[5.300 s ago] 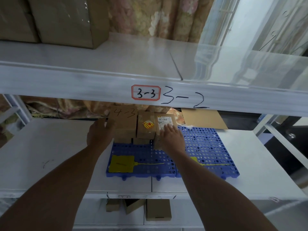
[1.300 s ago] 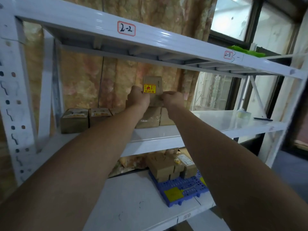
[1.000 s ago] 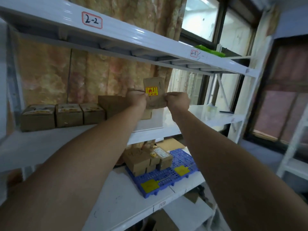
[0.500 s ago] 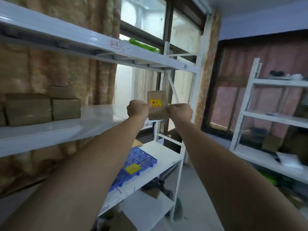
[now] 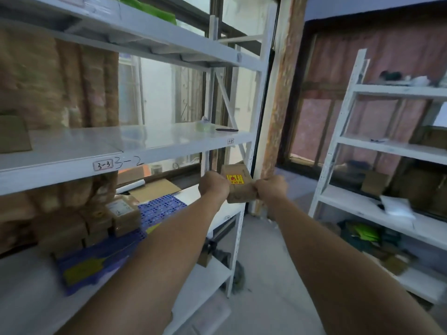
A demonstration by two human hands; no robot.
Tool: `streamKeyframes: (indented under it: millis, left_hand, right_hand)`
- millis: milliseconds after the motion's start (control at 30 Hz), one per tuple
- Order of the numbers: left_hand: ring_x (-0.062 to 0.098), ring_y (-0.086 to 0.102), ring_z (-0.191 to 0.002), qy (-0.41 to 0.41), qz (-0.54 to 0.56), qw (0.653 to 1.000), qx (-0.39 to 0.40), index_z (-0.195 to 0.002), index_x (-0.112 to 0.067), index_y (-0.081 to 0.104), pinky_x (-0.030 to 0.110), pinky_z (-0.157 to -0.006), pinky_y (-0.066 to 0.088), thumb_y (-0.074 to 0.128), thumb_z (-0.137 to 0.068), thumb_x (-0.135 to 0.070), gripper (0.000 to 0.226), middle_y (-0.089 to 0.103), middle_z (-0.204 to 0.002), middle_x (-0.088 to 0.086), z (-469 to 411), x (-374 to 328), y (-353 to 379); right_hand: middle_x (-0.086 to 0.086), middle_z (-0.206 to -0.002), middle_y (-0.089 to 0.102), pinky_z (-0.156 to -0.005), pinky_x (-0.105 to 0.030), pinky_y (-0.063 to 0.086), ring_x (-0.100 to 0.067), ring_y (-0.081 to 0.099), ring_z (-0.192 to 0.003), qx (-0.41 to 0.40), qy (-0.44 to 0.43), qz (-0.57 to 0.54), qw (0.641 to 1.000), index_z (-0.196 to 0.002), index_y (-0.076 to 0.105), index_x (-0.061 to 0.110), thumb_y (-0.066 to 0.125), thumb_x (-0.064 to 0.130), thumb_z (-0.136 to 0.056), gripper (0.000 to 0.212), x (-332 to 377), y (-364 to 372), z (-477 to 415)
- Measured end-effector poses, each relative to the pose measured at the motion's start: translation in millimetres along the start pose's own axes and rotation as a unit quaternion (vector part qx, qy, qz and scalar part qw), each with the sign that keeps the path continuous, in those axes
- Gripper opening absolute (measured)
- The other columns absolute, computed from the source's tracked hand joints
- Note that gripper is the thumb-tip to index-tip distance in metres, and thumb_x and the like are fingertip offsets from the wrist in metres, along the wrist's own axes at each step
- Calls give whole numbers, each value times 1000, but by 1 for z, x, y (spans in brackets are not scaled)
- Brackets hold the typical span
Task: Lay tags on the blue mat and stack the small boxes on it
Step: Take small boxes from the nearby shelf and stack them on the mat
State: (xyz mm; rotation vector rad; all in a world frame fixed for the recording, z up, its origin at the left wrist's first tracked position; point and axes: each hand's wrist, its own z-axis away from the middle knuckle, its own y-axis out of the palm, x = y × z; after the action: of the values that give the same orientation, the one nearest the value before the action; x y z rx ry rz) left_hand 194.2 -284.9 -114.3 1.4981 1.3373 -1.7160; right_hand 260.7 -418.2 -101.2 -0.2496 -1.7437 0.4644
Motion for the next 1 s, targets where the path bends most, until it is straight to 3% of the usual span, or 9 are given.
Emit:
streamKeyframes:
  millis: [167,267,367,500,633,767,867,933,1000]
  left_hand:
    - [31,69,-91,-45,-45,998,-29,-102,-3,71,38,-78,60,64,-94,-15,17,71,-100,14,-46,54,-16]
    - [33,69,-88,-82,-46,994,-58,-99,-2,72,43,-77,62,72,-89,-16,18,72,-99,15,-85,89,-32]
    - [35,71,-86,-107,-34,990,-90,-92,-1,74,45,-75,62,75,-86,-16,17,74,-95,17,-128,121,-49]
    - [35,71,-88,-137,-27,984,-115,-92,-1,75,36,-73,59,75,-86,-20,20,75,-94,16,-177,163,-72]
    - [33,71,-86,-160,-33,975,-148,-91,-2,72,40,-75,61,76,-84,-23,23,74,-93,13,-215,195,-93]
    - [32,71,-81,-185,-26,965,-182,-88,-3,73,41,-70,63,75,-80,-23,22,74,-89,14,-240,226,-116]
    - [32,72,-76,-180,-20,965,-190,-77,-5,73,38,-65,61,70,-85,-20,17,72,-79,13,-261,259,-134]
    - [32,71,-77,-157,-2,968,-196,-71,-7,71,44,-70,62,67,-89,-14,19,71,-77,15,-260,260,-152]
    - [23,62,-68,-134,-4,973,-188,-79,-11,71,30,-67,54,62,-94,-9,17,64,-73,8,-260,261,-169]
  right_hand:
    - [-11,-72,70,-58,-33,60,-27,70,-67,63,-5,23,998,-73,74,6,63,14,-72,14,-7,85,-15]
    - [-11,-72,71,-61,-38,63,-28,71,-69,111,-13,26,993,-75,75,7,64,11,-74,11,1,142,-25]
    - [-9,-81,71,-60,-29,59,-22,69,-72,148,-21,42,988,-93,73,7,69,8,-81,13,11,200,-35]
    - [-12,-77,71,-78,-39,62,-29,71,-79,187,-44,72,979,-67,68,10,66,11,-78,11,24,270,-41]
    - [-11,-82,72,-69,-27,50,-30,68,-83,225,-62,92,968,-78,75,7,67,17,-77,13,31,327,-43]
    - [-10,-76,64,-66,-27,43,-31,65,-81,255,-69,90,960,-61,61,10,66,16,-81,22,38,372,-35]
    - [-19,-77,70,-66,-34,53,-34,69,-78,278,-79,61,955,-78,78,4,69,14,-81,14,46,402,-23]
    - [-18,-73,70,-60,-34,50,-31,66,-68,298,-84,37,950,-88,81,5,70,13,-81,16,53,421,-15]
    - [-14,-71,69,-58,-30,44,-26,62,-64,319,-95,23,943,-89,83,10,71,16,-82,15,60,442,-7]
